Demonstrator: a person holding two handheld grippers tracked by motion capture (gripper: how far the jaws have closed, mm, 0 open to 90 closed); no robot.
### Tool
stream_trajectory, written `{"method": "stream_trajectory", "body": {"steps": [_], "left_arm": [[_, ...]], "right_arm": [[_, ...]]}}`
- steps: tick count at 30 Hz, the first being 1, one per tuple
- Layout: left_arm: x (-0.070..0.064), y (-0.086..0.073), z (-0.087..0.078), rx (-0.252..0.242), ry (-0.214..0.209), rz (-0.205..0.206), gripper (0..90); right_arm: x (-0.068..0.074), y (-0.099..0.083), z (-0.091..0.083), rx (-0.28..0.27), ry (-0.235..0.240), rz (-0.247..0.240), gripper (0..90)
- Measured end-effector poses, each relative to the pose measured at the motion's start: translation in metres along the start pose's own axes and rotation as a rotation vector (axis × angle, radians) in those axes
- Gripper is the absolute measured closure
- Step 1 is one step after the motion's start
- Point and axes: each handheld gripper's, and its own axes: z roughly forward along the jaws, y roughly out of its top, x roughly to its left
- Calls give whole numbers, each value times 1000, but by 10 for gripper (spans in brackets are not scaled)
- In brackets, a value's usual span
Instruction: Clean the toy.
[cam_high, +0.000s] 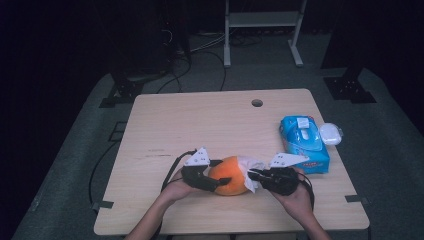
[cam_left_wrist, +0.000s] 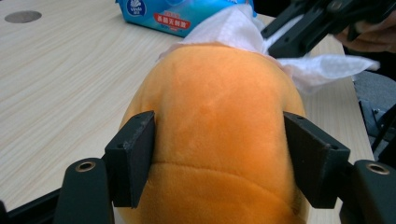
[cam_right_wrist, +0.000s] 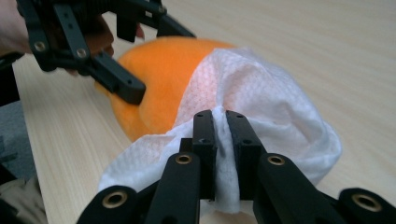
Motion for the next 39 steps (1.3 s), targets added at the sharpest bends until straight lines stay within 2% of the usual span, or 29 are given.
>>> {"method": "stream_trajectory", "body": {"steps": [2, 4, 7, 9, 10, 11, 12, 14, 16, 18, 21, 22, 25, 27, 29, 30, 31, 32, 35, 36, 37, 38, 39], "left_arm": [[1, -2, 0, -6, -3, -4, 297], [1, -2, 0, -7, 0, -12, 295], [-3, -1, 1, 1, 12, 2, 290], [-5, 0, 1, 6, 13, 17, 283], [-10, 2, 4, 15, 17, 55, 281], [-10, 2, 4, 15, 17, 55, 281], [-13, 4, 6, 26, 19, 85, 281], [-14, 4, 6, 30, 15, 91, 283], [-14, 3, 7, 26, 13, 86, 283], [-14, 4, 6, 28, 11, 92, 282], [-14, 3, 6, 29, 10, 101, 281], [-16, 3, 7, 26, 10, 104, 279], [-15, 6, 5, 35, -6, 104, 241], [-15, 9, 3, 40, -15, 97, 184], [-11, 15, -5, 48, 1, 51, 127], [-11, 15, -5, 48, 1, 51, 114], [-8, 15, -7, 62, -3, 28, 114], [-4, 10, -6, 83, -36, 4, 159], [-4, 6, -4, 104, -37, 24, 210], [-5, 7, -5, 86, -35, 33, 225], [-5, 7, -5, 86, -35, 33, 227], [-9, 8, -3, 83, -38, 76, 227], [-9, 8, -3, 83, -38, 76, 227]], "right_arm": [[-5, -5, 4, 9, 23, 36, 823], [-12, -8, 3, 24, 2, 49, 823], [-19, -11, 0, 37, -22, 78, 823], [-17, -9, -2, 21, -20, 78, 823], [-11, -2, -7, -34, 8, 74, 822], [-11, -2, -7, -34, 8, 74, 822], [-6, 3, -6, -35, 8, 43, 821], [-9, -1, 0, -2, 3, 38, 820], [-18, -7, 4, 22, 12, 74, 821], [-22, -8, 1, 34, -13, 89, 821], [-18, -5, -4, 2, -16, 72, 820], [-10, 4, -7, -37, 17, 46, 820], [-5, 7, 0, -7, 14, 11, 820], [-9, 1, 5, 9, 27, 25, 821], [-13, -1, 3, 27, -1, 22, 821], [-13, -1, 3, 27, -1, 22, 821], [-14, -2, 1, 37, -23, 18, 821], [-17, -5, -2, 54, -21, 39, 821], [-15, -3, -4, 50, -10, 39, 822], [-7, 5, -8, 3, 2, 18, 822], [-7, 5, -8, 3, 2, 18, 822], [4, 15, -11, -41, 32, -28, 820], [4, 15, -11, -41, 32, -28, 820]]}}
